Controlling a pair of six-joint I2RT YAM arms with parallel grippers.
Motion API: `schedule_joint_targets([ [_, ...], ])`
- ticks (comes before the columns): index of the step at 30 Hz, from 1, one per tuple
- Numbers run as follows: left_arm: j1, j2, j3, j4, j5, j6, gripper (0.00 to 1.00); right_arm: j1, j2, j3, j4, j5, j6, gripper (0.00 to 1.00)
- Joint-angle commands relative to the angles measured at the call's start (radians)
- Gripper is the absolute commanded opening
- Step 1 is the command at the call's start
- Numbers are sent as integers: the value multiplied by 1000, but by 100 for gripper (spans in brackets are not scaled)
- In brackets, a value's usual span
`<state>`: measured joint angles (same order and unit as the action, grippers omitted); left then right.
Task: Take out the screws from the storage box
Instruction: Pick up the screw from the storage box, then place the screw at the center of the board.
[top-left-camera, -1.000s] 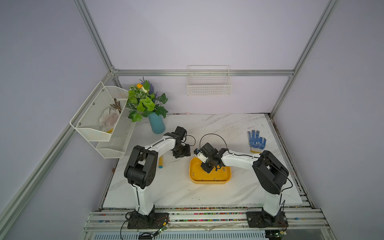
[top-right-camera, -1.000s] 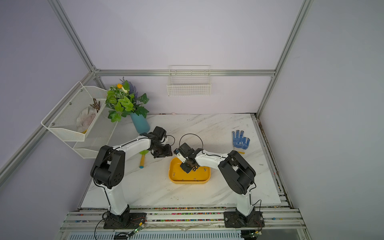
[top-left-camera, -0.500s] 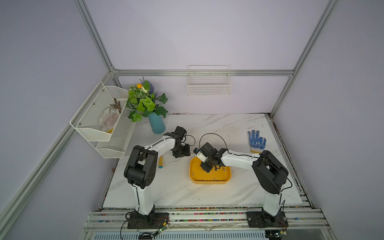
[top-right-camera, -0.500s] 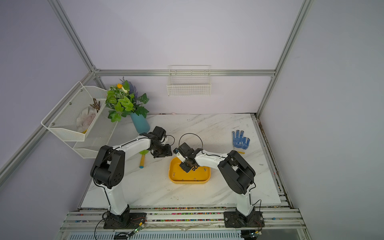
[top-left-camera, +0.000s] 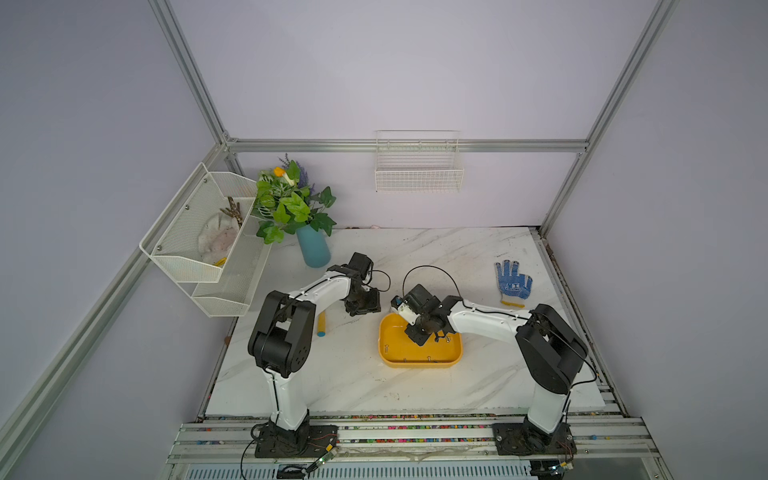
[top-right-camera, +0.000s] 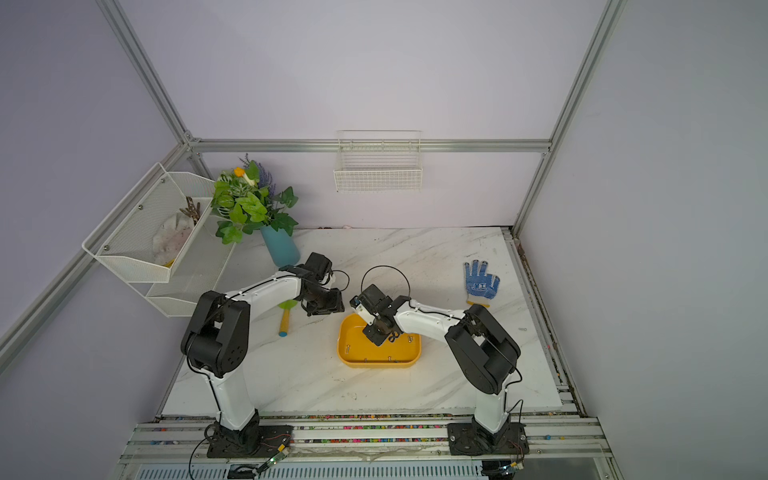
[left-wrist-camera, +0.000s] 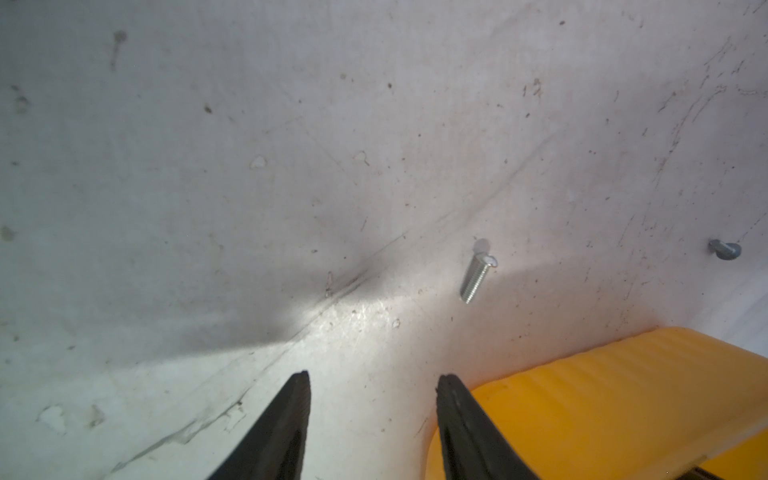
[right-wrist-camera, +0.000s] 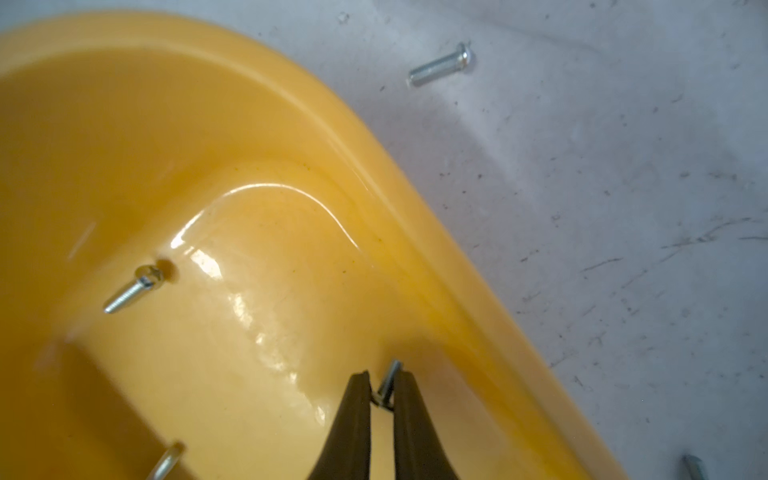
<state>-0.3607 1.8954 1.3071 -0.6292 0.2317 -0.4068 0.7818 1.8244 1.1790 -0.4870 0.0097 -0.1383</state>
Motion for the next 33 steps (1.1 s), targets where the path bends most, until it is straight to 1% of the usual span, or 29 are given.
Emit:
schedule_joint_targets([
  [1, 6, -4, -48, -21, 1, 13, 54, -5, -42, -16, -16, -8, 8, 12],
  [6, 6, -9, -49, -21, 1, 11, 54, -19, -57, -18, -19, -26, 26, 12],
  [12, 7, -14, -39, -27, 0, 10, 54, -62, -122, 4, -47, -36, 31, 12],
  [20, 9, -17, -26, -37, 1, 11, 54, -189, -175, 28, -47, -70, 36, 12],
  [25, 9, -21, -22, -42, -1, 11, 54, -276, -166, 41, -28, -72, 41, 12],
  [29, 10, -27, -8, -52, -2, 11, 54, -331, -111, 34, -3, -50, 40, 12],
  [33, 11, -43, 3, -69, -7, 13, 54, -364, -60, 16, 32, -32, 39, 11],
])
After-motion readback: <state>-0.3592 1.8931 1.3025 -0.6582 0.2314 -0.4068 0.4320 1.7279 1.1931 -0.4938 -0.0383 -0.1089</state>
